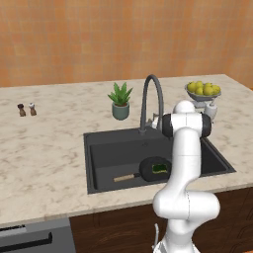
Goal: Pick the pan and sponge and place them into the sink. Then turn on the water.
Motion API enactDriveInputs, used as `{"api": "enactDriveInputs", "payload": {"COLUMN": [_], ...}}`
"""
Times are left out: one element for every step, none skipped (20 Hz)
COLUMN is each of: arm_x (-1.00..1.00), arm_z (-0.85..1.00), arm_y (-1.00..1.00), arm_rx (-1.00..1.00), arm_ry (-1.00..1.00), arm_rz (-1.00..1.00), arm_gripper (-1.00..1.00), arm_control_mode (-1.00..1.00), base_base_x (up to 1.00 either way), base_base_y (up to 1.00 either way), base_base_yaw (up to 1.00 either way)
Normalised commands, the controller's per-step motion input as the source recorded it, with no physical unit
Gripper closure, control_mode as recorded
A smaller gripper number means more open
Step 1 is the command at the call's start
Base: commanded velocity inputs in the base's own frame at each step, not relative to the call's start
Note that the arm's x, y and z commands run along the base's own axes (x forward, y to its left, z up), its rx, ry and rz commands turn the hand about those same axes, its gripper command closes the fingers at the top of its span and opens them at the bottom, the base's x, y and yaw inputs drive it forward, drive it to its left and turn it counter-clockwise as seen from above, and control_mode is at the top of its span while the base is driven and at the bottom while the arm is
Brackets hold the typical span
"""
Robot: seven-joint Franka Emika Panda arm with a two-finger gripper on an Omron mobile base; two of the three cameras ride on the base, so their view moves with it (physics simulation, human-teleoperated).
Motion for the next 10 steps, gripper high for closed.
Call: {"api": "enactDriveInputs", "payload": {"arm_x": [0.37,0.36,0.39,0.35,0.34,0.34,0.32,0.28,0.27,0.26], "arm_z": [-0.23,-0.19,-0.18,-0.16,-0.14,-0.10,-0.11,-0.09,-0.10,-0.09], "arm_y": [-0.06,-0.08,-0.11,-0.11,-0.11,-0.11,-0.05,-0.01,0.00,0.00], "arm_rx": [0.00,0.00,0.00,0.00,0.00,0.00,0.00,0.00,0.00,0.00], "arm_ry": [0.00,0.00,0.00,0.00,0.00,0.00,0.00,0.00,0.00,0.00], "arm_rz": [0.00,0.00,0.00,0.00,0.00,0.00,0.00,0.00,0.00,0.00], "arm_gripper": [-1.00,-1.00,-1.00,-1.00,-1.00,-1.00,-1.00,-1.00,-1.00,1.00], "arm_control_mode": [-1.00,-1.00,-1.00,-1.00,-1.00,-1.00,-1.00,-1.00,-1.00,-1.00], "base_base_x": [0.00,0.00,0.00,0.00,0.00,0.00,0.00,0.00,0.00,0.00], "base_base_y": [0.00,0.00,0.00,0.00,0.00,0.00,0.00,0.00,0.00,0.00], "base_base_yaw": [0.00,0.00,0.00,0.00,0.00,0.00,0.00,0.00,0.00,0.00]}}
